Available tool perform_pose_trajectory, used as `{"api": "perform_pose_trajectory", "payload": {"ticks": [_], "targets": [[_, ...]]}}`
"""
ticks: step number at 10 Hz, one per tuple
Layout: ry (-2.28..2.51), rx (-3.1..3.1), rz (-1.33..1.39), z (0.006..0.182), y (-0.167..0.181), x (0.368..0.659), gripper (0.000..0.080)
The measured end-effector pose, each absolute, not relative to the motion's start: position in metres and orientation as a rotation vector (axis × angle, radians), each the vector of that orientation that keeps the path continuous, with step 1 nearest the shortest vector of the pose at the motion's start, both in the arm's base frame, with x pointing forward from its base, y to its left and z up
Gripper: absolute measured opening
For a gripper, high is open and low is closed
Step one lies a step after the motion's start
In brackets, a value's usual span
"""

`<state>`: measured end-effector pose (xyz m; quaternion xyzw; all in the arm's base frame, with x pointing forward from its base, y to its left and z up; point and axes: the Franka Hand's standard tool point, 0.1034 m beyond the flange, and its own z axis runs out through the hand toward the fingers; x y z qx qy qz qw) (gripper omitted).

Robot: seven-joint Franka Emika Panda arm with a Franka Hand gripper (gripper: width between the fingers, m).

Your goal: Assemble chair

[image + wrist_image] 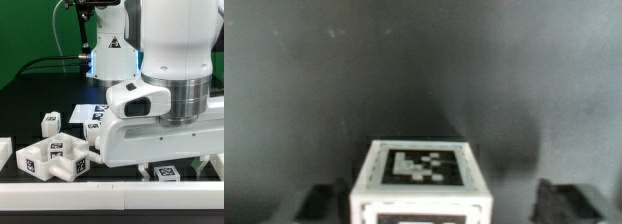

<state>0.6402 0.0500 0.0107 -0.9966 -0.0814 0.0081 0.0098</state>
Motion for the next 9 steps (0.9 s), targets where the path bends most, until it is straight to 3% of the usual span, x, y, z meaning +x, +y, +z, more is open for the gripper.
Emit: {"api": "perform_pose_trajectory", "payload": {"ticks": [1, 2, 4, 6, 7, 9], "targets": [[-0.254, -3.111, 0.025, 0.011, 0.05, 0.64, 0.0463], [-0.25, -3.11, 0.026, 0.013, 0.049, 0.64, 0.0279], [-0.218, -3.106, 0.029, 0.033, 0.039, 0.628, 0.0281], [-0.226, -3.074, 0.057, 0.06, -0.003, 0.594, 0.0281], [-0.205, -3.075, 0.065, 0.064, -0.009, 0.58, 0.0281], [-0.198, -3.075, 0.067, 0.065, -0.009, 0.578, 0.0281]]}}
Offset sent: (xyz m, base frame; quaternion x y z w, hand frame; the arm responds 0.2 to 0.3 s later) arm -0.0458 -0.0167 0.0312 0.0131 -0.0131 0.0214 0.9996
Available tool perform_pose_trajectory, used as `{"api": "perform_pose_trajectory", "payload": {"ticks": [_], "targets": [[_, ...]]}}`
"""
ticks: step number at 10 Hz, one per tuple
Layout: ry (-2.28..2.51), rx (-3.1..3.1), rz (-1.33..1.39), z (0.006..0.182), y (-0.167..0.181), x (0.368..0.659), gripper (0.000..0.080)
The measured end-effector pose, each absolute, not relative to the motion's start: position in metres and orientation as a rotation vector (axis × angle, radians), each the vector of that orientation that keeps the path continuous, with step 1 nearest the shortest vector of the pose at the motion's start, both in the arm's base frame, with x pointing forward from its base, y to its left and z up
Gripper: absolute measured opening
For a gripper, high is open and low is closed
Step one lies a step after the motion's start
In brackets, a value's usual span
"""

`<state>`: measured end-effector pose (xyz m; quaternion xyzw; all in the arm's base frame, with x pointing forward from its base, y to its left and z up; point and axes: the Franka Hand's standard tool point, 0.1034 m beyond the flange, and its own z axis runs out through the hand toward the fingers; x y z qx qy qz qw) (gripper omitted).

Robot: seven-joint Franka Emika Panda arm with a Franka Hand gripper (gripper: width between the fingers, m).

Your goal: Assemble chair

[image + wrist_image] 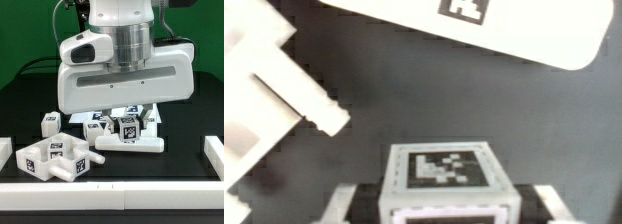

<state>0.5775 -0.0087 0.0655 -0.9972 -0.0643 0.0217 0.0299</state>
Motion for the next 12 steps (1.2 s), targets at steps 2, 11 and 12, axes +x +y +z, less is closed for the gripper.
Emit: {"api": "perform_pose_trajectory", "payload": {"ticks": [2, 11, 12], "targets": [[-0.199, -3.075, 0.069, 0.065, -0.009, 0.577, 0.0281], [-0.007, -3.062, 0.122, 0.071, -0.055, 0.498, 0.0281], [-0.007, -3.062, 0.122, 0.071, -0.056, 0.497, 0.0281]]}}
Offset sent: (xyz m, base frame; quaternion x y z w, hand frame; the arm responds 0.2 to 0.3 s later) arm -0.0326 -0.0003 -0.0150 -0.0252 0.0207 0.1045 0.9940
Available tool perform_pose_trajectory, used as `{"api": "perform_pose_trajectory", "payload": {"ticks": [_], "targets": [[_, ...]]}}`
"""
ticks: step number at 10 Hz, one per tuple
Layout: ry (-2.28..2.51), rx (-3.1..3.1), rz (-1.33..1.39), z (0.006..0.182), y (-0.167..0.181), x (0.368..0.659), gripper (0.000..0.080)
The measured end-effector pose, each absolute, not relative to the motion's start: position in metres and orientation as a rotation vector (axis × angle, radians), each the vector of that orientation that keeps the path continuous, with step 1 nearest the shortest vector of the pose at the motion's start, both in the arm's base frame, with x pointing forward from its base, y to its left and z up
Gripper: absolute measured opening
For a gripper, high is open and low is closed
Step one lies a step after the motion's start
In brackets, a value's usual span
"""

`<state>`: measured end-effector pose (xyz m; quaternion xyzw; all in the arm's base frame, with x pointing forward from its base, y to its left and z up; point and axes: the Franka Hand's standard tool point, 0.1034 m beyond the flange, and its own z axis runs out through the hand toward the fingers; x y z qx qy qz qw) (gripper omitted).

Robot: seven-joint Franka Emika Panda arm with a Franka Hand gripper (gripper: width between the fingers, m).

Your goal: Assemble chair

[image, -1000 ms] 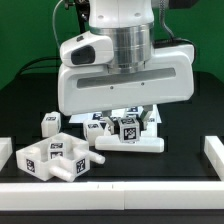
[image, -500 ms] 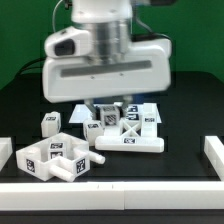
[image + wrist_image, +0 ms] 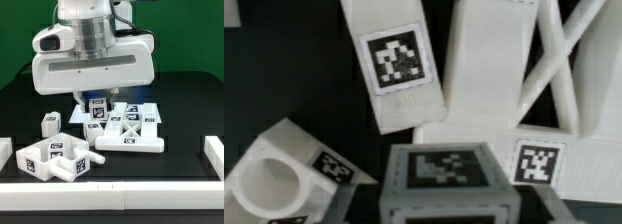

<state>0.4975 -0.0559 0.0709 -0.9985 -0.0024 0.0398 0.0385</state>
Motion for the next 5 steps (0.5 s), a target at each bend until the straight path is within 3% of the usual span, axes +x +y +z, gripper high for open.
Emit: {"api": "perform_pose_trajectory", "payload": {"ticks": [2, 4, 5], "targets": [[-0.047, -3.055, 0.14, 0.071, -0.08, 0.475, 0.0281], [-0.079, -3.036, 0.176, 0.068, -0.13, 0.439, 0.0281], [-0.059, -2.996, 0.198, 0.072, -0.141, 0.445, 0.0281]]}}
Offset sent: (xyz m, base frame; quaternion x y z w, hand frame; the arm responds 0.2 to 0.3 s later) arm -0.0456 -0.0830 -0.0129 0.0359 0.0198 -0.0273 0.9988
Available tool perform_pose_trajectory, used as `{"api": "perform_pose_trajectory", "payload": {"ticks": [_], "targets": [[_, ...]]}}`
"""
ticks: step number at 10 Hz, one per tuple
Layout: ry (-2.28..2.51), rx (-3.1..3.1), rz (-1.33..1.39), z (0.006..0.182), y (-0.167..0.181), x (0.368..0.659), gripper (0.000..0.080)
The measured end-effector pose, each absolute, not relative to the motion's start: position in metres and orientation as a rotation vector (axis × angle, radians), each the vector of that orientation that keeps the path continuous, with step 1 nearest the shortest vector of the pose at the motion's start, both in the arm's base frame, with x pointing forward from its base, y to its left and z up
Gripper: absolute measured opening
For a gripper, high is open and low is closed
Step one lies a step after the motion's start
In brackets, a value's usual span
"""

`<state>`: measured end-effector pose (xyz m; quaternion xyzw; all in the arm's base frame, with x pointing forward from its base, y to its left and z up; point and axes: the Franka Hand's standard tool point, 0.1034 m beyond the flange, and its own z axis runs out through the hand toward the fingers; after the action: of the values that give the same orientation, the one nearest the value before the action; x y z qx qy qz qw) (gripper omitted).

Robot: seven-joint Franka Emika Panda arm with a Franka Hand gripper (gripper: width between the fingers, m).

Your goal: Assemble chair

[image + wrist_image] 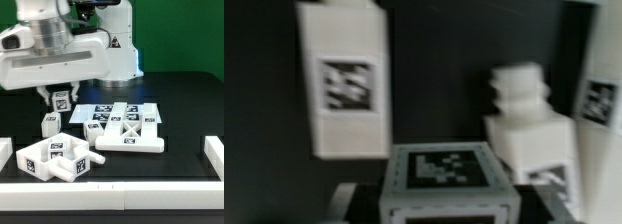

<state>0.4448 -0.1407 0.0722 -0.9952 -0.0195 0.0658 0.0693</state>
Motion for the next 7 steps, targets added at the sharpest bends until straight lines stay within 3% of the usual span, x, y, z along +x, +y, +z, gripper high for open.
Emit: {"api": "perform_pose_trajectory", "payload": {"ticks": [4, 7], "targets": [[-0.08, -3.006, 0.187, 0.069, -0.139, 0.447, 0.0281], [-0.209, -3.01, 0.202, 0.05, -0.189, 0.426, 0.0281]]}}
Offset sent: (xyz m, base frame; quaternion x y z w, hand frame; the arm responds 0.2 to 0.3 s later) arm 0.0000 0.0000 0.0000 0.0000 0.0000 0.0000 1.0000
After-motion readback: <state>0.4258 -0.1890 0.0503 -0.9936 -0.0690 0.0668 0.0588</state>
